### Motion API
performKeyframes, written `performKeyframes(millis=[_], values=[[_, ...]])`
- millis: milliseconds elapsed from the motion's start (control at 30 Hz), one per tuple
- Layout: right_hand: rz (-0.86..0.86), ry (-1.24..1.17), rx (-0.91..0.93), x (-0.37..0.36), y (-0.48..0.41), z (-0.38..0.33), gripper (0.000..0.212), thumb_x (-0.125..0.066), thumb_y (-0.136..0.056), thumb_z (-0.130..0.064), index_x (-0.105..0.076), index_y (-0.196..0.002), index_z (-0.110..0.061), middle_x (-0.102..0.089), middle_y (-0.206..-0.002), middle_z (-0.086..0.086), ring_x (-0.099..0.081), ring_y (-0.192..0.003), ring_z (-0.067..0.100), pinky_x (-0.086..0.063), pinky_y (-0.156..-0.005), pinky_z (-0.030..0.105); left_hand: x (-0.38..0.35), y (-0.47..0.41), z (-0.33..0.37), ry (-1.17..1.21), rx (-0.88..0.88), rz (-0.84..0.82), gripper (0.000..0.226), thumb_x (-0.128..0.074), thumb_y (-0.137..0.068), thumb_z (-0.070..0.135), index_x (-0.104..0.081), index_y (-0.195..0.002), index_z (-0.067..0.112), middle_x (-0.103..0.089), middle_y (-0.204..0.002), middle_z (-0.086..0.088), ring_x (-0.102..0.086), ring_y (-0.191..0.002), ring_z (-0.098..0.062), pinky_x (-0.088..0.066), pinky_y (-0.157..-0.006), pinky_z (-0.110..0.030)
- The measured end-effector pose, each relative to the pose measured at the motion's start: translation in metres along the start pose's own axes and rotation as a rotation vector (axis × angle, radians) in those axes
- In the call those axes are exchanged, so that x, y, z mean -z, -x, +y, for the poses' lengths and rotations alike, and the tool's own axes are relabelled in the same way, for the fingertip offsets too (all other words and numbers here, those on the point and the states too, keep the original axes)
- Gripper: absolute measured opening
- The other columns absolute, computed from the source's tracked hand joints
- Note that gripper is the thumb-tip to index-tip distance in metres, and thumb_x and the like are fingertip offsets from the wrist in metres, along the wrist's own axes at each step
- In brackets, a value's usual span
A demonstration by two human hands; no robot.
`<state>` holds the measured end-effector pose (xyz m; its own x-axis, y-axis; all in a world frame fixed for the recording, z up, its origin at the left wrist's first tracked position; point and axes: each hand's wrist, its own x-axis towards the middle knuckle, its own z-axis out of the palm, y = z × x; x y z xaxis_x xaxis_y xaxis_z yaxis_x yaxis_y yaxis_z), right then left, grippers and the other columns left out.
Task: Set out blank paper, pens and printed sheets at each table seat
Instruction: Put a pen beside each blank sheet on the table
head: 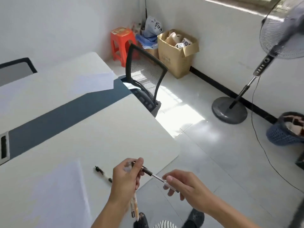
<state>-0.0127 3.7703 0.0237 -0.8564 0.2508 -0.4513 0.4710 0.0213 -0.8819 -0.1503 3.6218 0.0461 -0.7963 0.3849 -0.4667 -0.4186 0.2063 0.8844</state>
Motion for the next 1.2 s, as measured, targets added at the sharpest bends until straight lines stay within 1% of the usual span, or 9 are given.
performKeyframes(millis=[100,167,333,500,633,767,833,967,1200], values=[[-0.001,0.018,0.007,0.06,0.018,0.015,0.015,-0.06,-0.094,-0.03,-0.069,-0.099,-0.018,-0.064,-0.066,-0.003,-0.059,-0.061,0.011,-0.041,-0.056,0.017,-0.075,-0.002,0.001,-0.047,-0.006,-0.072,0.024,-0.067,-0.087,0.024,-0.064,-0.08,0.001,-0.058,-0.055,-0.009,-0.038,-0.041,-0.014,-0.028,-0.038,-0.022],[0.048,0.039,-0.004,0.103,0.027,0.033,0.016,-0.058,-0.094,-0.03,-0.069,-0.094,-0.018,-0.049,-0.057,-0.008,-0.047,-0.055,0.011,-0.038,-0.055,0.023,-0.122,-0.006,-0.001,-0.088,0.009,-0.14,0.026,-0.064,-0.089,0.024,-0.064,-0.083,-0.001,-0.06,-0.057,-0.01,-0.038,-0.041,-0.014,-0.027,-0.04,-0.023],[0.335,0.057,-0.053,0.197,0.044,0.081,0.019,-0.054,-0.094,-0.035,-0.068,-0.082,-0.029,-0.039,-0.054,-0.008,-0.037,-0.053,0.012,-0.031,-0.054,0.031,-0.189,-0.021,0.002,-0.149,0.044,-0.197,0.02,-0.06,-0.092,0.024,-0.066,-0.09,0.004,-0.061,-0.061,-0.01,-0.037,-0.042,-0.014,-0.025,-0.039,-0.021],[0.577,0.055,-0.114,0.264,0.031,0.103,0.03,-0.053,-0.097,-0.035,-0.066,-0.07,-0.032,-0.039,-0.05,-0.007,-0.04,-0.049,0.011,-0.035,-0.055,0.031,-0.21,-0.059,0.009,-0.175,0.082,-0.113,0.018,-0.059,-0.093,0.018,-0.067,-0.091,0.002,-0.06,-0.059,-0.009,-0.039,-0.042,-0.015,-0.025,-0.038,-0.02],[0.615,0.0,-0.127,0.305,-0.007,0.095,0.041,-0.054,-0.081,-0.067,-0.066,-0.071,-0.029,-0.036,-0.05,-0.007,-0.039,-0.05,0.013,-0.032,-0.055,0.031,-0.233,-0.111,0.017,-0.161,0.095,-0.072,0.016,-0.059,-0.092,0.016,-0.067,-0.092,0.001,-0.059,-0.06,-0.01,-0.038,-0.043,-0.016,-0.025,-0.042,-0.022],[0.625,0.064,-0.119,0.357,-0.06,0.078,0.047,-0.046,-0.07,-0.072,-0.067,-0.073,-0.03,-0.036,-0.052,-0.007,-0.038,-0.051,0.013,-0.031,-0.056,0.032,-0.277,-0.18,0.039,-0.141,0.118,-0.093,0.016,-0.059,-0.092,0.015,-0.065,-0.094,0.001,-0.057,-0.061,-0.011,-0.038,-0.043,-0.015,-0.026,-0.039,-0.02],[0.647,0.086,-0.112,0.386,-0.088,0.062,0.041,-0.05,-0.076,-0.068,-0.065,-0.075,-0.03,-0.038,-0.052,-0.008,-0.038,-0.052,0.011,-0.032,-0.056,0.032,-0.301,-0.216,0.056,-0.125,0.121,-0.129,0.017,-0.06,-0.092,0.016,-0.066,-0.096,0.001,-0.058,-0.061,-0.009,-0.039,-0.044,-0.014,-0.027,-0.039,-0.021],[0.626,0.133,-0.113,0.441,-0.145,0.016,0.028,-0.06,-0.093,-0.035,-0.065,-0.069,-0.02,-0.042,-0.051,-0.009,-0.04,-0.05,0.009,-0.035,-0.057,0.032,-0.345,-0.275,0.117,-0.109,0.063,-0.199,0.016,-0.059,-0.092,0.016,-0.065,-0.095,0.001,-0.059,-0.061,-0.008,-0.039,-0.045,-0.014,-0.027,-0.044,-0.025],[0.507,0.142,-0.085,0.51,-0.247,-0.025,0.03,-0.059,-0.093,-0.032,-0.064,-0.071,-0.013,-0.041,-0.052,-0.008,-0.038,-0.049,0.007,-0.033,-0.051,0.024,-0.377,-0.355,0.176,-0.068,0.046,-0.127,0.015,-0.059,-0.093,0.017,-0.065,-0.096,0.004,-0.059,-0.063,-0.009,-0.043,-0.052,-0.024,-0.032,-0.055,-0.038]])
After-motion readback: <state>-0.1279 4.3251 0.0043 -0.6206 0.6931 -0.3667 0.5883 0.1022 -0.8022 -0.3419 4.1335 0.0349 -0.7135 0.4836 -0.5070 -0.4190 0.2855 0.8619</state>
